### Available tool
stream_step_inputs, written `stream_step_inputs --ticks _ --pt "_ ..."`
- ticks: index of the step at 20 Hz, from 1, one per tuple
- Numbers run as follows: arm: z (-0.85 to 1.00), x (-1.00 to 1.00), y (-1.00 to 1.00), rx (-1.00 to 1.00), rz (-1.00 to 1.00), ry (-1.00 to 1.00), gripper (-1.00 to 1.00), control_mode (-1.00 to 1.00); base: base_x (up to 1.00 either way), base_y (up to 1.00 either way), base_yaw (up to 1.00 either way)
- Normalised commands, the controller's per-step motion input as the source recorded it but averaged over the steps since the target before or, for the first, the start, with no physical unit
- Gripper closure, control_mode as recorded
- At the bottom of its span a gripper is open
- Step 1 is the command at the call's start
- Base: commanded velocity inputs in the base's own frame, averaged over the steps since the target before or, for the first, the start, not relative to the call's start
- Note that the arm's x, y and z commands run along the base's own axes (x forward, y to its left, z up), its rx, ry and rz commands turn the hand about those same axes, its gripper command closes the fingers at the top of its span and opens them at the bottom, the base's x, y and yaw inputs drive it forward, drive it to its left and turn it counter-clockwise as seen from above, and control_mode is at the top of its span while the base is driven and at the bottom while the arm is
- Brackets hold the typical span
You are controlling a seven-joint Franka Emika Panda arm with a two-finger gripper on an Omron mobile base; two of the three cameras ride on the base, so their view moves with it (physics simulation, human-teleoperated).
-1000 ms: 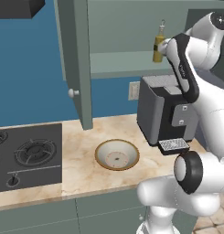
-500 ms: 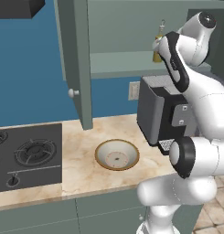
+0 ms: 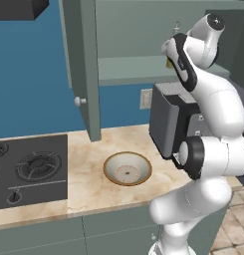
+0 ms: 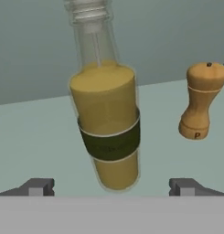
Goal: Retrieve the bottle and the shaker from the cabinet and place them next to the mixing bowl on the counter. Then add garlic from the fridge to the mixing bowl.
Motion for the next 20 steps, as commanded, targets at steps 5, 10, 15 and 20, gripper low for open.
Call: stream_step_inputs --ticks 5,10,15,20 --pt "-0.11 0.13 -0.1 0.0 0.0 0.0 -1.0 -1.0 0.0 0.0 0.0" --pt "-0.08 0.1 -0.07 0.0 0.0 0.0 -1.0 -1.0 0.0 0.0 0.0" --pt "0.0 0.25 0.0 0.0 0.0 0.02 -1.0 -1.0 0.0 0.0 0.0" --pt "-0.03 0.07 0.0 0.0 0.0 0.0 -1.0 -1.0 0.0 0.0 0.0"
